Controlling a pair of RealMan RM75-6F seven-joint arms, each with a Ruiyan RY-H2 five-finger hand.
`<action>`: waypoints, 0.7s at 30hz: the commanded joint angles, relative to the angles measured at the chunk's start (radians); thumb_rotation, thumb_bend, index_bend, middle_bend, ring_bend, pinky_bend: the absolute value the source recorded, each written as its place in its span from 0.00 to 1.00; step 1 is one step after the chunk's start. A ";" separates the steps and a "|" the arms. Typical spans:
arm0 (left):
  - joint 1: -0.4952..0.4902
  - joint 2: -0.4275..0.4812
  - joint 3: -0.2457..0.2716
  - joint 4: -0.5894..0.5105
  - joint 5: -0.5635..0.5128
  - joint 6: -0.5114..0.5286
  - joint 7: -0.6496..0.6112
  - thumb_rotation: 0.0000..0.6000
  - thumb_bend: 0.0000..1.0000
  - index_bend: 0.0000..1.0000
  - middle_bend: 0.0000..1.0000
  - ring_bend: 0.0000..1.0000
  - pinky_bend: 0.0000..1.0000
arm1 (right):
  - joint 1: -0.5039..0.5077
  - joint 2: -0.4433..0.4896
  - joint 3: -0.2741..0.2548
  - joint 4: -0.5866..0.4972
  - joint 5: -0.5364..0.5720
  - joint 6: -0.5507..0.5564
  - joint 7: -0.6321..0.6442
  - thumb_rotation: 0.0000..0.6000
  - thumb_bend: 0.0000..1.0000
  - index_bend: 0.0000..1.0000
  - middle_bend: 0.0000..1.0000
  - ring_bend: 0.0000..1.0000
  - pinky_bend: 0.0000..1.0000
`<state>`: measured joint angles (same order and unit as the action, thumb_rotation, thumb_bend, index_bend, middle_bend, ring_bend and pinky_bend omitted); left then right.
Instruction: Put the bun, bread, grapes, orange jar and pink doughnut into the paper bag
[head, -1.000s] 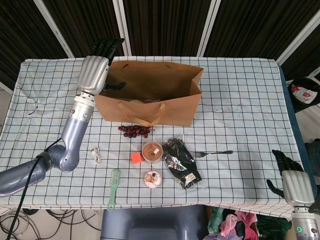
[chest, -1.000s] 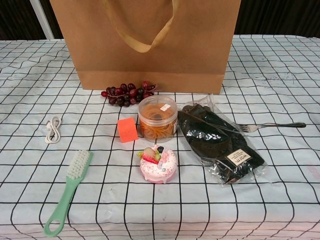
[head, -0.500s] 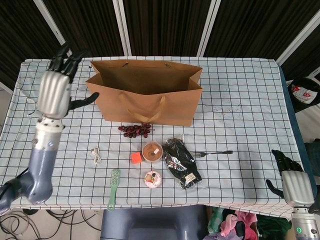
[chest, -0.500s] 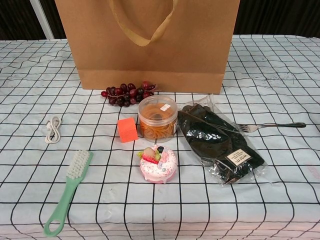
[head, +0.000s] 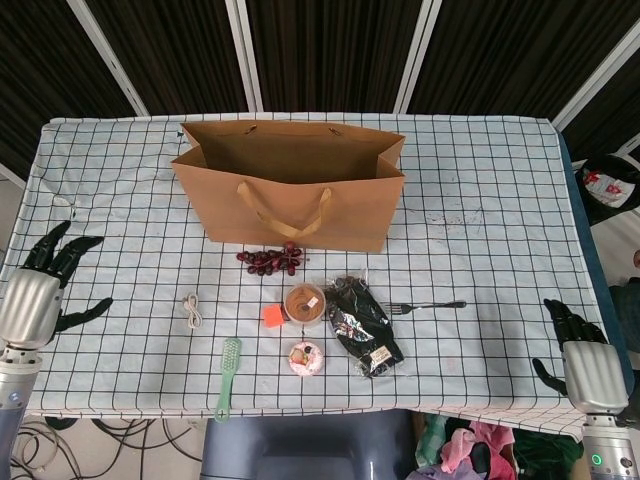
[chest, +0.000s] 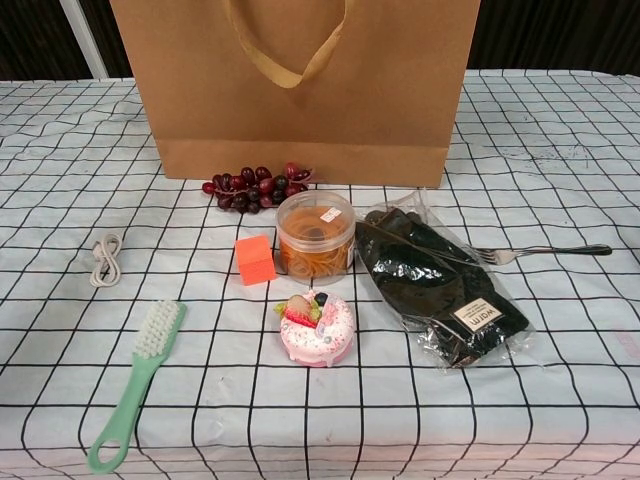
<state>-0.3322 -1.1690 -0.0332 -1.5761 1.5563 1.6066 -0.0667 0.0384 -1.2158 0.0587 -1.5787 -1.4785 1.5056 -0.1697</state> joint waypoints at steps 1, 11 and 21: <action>-0.024 -0.063 0.025 0.074 0.016 -0.099 -0.020 1.00 0.07 0.21 0.28 0.07 0.17 | 0.000 0.001 0.000 -0.002 -0.003 0.003 0.003 1.00 0.21 0.07 0.11 0.19 0.25; -0.197 -0.262 -0.060 0.161 -0.084 -0.392 0.146 1.00 0.07 0.20 0.25 0.07 0.20 | 0.001 0.005 -0.004 0.001 -0.009 -0.003 0.017 1.00 0.21 0.07 0.11 0.19 0.25; -0.344 -0.462 -0.183 0.265 -0.231 -0.552 0.279 1.00 0.11 0.21 0.26 0.09 0.20 | 0.000 0.007 -0.003 0.015 -0.006 -0.004 0.035 1.00 0.21 0.07 0.11 0.19 0.25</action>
<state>-0.6476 -1.5976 -0.1922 -1.3383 1.3574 1.0876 0.1864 0.0387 -1.2092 0.0555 -1.5640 -1.4848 1.5012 -0.1349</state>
